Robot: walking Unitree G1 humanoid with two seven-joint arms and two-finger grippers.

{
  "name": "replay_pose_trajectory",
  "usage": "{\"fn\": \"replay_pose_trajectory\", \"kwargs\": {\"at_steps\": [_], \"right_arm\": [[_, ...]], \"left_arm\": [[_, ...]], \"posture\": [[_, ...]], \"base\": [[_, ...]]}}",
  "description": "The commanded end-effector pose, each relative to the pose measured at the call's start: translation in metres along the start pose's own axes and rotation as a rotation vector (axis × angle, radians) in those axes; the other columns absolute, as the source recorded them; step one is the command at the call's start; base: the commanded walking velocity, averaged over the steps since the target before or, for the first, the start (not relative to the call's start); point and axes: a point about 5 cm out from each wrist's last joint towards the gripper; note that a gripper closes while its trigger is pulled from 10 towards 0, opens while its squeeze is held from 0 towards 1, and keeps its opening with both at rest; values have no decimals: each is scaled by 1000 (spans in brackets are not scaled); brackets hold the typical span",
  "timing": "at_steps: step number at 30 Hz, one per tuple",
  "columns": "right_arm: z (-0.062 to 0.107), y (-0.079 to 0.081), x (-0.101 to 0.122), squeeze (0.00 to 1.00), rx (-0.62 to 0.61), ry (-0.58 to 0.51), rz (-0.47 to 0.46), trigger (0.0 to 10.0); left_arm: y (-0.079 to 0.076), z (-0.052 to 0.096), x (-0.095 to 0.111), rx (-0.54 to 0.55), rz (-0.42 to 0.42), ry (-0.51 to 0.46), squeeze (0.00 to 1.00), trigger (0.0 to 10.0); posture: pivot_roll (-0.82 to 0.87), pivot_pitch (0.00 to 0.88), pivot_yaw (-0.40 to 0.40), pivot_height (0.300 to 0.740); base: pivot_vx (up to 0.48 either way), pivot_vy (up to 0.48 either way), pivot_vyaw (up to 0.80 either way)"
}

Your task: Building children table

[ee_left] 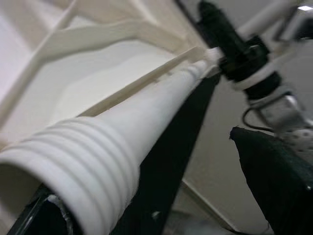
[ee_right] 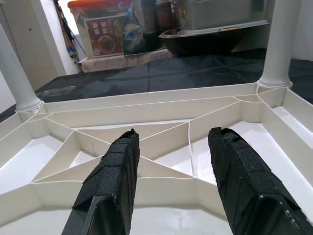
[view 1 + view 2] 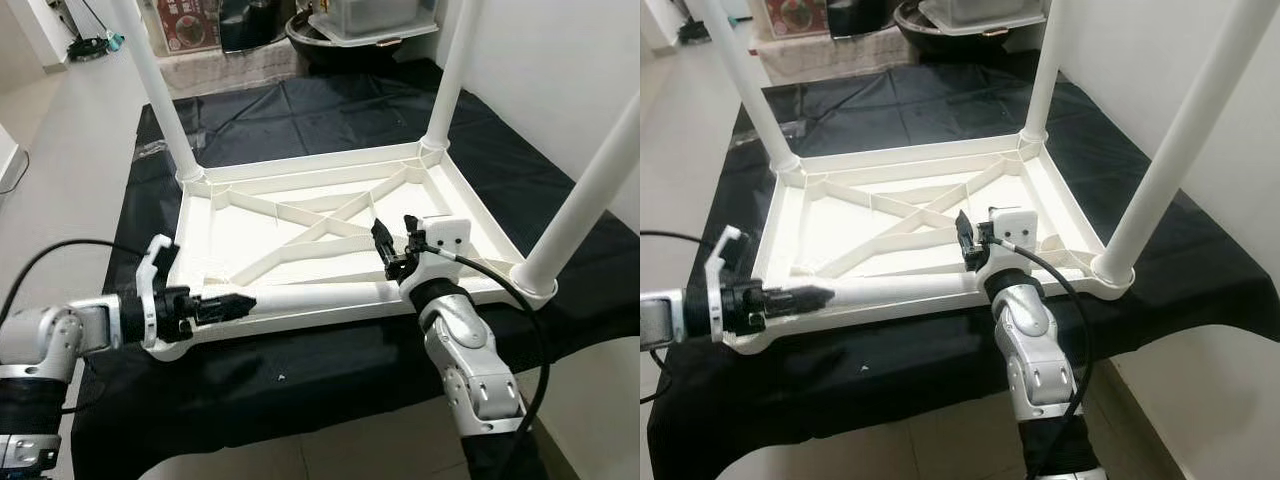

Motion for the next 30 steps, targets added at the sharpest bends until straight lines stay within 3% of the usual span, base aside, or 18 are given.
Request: {"fn": "replay_pose_trajectory", "kwargs": {"at_steps": [1,6,8,9,10,21,30], "right_arm": [[-1,4,2,0,14,-3,5,10000],[-1,5,2,0,16,-1,2,10000],[-1,4,2,0,16,-2,3,10000],[-1,4,2,0,15,-3,4,10000],[-1,3,3,0,14,-4,5,10000],[-2,1,5,0,8,-11,13,10000],[-7,-1,11,0,-1,-37,3,10000]], "left_arm": [[-1,6,1,-6,2,-5,0,10000],[-4,12,4,-29,11,-29,0,10000],[-4,12,2,-43,26,-40,0,5294],[-5,11,0,-51,30,-43,0,3765],[-6,10,-2,-65,43,-47,0,0],[-6,7,-11,-94,78,-37,0,0],[-10,16,-8,-94,59,-64,0,0]], "posture": [[111,154,-11,740],[114,155,-11,740],[113,156,-11,740],[113,156,-11,740],[107,154,-13,740],[102,149,-7,740],[104,130,-11,740]], "base": [[0,0,0],[0,0,0],[0,0,0],[0,0,0],[0,0,0],[0,0,0],[0,0,0]]}}
Point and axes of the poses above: a point about 5 cm out from each wrist's last joint towards the gripper, its own z axis pointing back from the gripper into the wrist, its own x axis along the axis of the wrist's last joint, y = z × x, and after that the axes turned 1 degree about z, right-handed
